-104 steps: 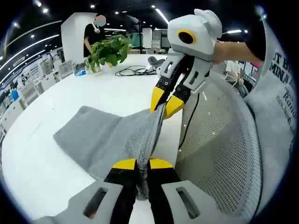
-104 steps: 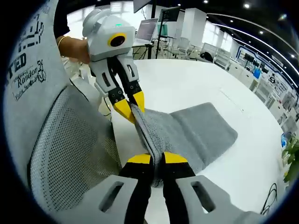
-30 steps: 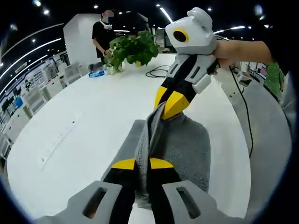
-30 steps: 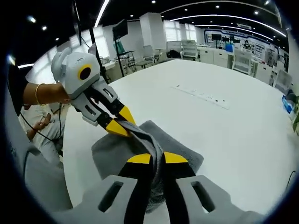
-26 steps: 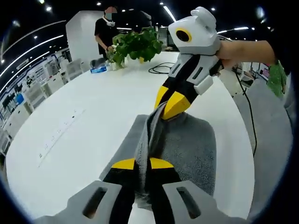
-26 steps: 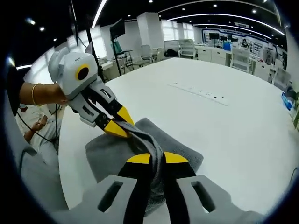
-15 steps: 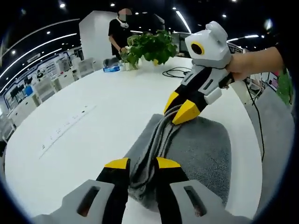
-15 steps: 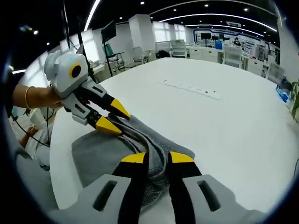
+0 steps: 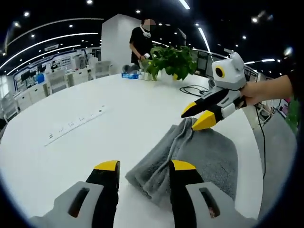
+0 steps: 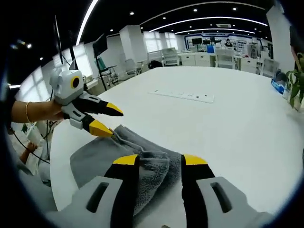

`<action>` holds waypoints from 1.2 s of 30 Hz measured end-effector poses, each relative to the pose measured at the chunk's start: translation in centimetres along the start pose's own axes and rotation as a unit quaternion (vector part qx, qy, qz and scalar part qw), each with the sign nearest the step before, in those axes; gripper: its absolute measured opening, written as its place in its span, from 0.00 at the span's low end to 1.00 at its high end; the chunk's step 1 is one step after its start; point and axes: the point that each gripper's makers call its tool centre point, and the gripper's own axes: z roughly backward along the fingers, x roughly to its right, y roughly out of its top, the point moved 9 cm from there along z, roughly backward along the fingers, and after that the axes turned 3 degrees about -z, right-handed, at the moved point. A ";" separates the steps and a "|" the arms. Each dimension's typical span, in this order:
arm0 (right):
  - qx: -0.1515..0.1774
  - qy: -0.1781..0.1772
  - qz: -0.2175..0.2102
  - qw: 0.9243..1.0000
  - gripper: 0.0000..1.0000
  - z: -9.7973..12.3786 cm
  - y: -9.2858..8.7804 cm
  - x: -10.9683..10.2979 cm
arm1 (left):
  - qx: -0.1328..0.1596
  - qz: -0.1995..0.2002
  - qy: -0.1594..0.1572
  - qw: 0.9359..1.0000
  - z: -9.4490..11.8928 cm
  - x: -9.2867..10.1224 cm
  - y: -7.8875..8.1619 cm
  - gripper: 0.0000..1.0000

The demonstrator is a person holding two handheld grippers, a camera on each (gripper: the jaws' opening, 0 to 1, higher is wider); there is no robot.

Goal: Fold the towel on the table until its edges align and the towel forms a compact rectangular stack.

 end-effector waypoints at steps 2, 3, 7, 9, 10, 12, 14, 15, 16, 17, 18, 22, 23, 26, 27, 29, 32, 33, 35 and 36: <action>0.000 -0.003 -0.007 1.000 0.34 -0.2 -0.3 0.2 | -0.013 -0.003 0.008 1.000 -0.1 -0.1 -0.5 0.43; 0.000 -0.005 -0.012 1.000 0.33 -0.2 -0.3 0.3 | -0.015 0.002 0.010 1.000 -0.1 -0.2 -0.7 0.43; 0.006 -0.015 -0.028 0.999 0.31 -0.5 -0.6 0.7 | -0.018 0.030 0.011 0.999 -0.3 -0.6 -1.4 0.43; 0.003 -0.015 -0.031 0.999 0.31 -0.9 -0.8 1.1 | -0.022 0.032 0.007 0.999 -0.5 -0.5 -1.6 0.43; 0.001 -0.015 -0.032 0.999 0.31 -1.0 -0.9 1.1 | -0.022 0.031 0.006 0.999 -0.6 -0.4 -1.7 0.42; -0.006 -0.015 -0.031 0.999 0.30 -1.3 -1.3 1.2 | -0.025 0.030 0.002 0.999 -1.0 -0.4 -1.8 0.40; -0.012 -0.014 -0.032 0.999 0.28 -1.7 -1.7 1.4 | -0.031 0.040 -0.008 0.999 -1.3 -0.1 -2.1 0.37; -0.015 -0.012 -0.033 0.999 0.27 -1.9 -1.9 1.4 | -0.035 0.057 -0.021 0.998 -1.6 0.0 -2.3 0.33; -0.015 -0.012 -0.034 0.999 0.26 -2.1 -2.0 1.4 | -0.032 0.061 -0.020 0.997 -1.8 0.0 -2.4 0.31; -0.014 -0.009 -0.039 0.999 0.25 -2.2 -2.1 1.4 | -0.031 0.060 -0.017 0.998 -1.9 0.0 -2.5 0.31; -0.013 -0.010 -0.041 0.999 0.24 -2.3 -2.1 1.5 | -0.032 0.060 -0.017 0.998 -1.9 0.0 -2.5 0.30; -0.012 -0.006 -0.039 0.999 0.22 -2.6 -2.3 1.6 | -0.025 0.065 -0.032 0.997 -2.2 -0.1 -2.8 0.26; -0.012 -0.004 -0.035 0.999 0.22 -2.8 -2.3 1.6 | -0.024 0.068 -0.032 0.997 -2.3 -0.1 -2.8 0.25; -0.011 -0.003 -0.032 0.999 0.21 -3.1 -2.1 1.9 | -0.012 0.072 -0.032 0.997 -2.7 -0.4 -3.0 0.22; -0.010 -0.005 -0.034 0.999 0.20 -3.2 -2.0 2.1 | -0.009 0.071 -0.031 0.997 -2.8 -0.5 -2.9 0.21; -0.010 -0.006 -0.036 0.999 0.20 -3.5 -1.8 2.4 | -0.002 0.064 -0.032 0.997 -3.1 -0.7 -2.8 0.20; -0.007 -0.009 -0.032 0.999 0.19 -4.1 -1.4 2.9 | 0.014 0.061 -0.030 0.998 -3.6 -1.2 -2.8 0.18; -0.007 -0.008 -0.031 0.999 0.19 -4.2 -1.3 3.2 | 0.018 0.067 -0.029 0.997 -3.8 -1.5 -2.8 0.18; -0.008 -0.005 -0.032 0.999 0.20 -4.5 -0.9 3.7 | 0.021 0.068 -0.027 0.997 -4.2 -1.8 -2.6 0.17; -0.008 -0.006 -0.033 0.999 0.20 -4.7 -0.7 3.8 | 0.022 0.065 -0.025 0.997 -4.3 -1.9 -2.5 0.17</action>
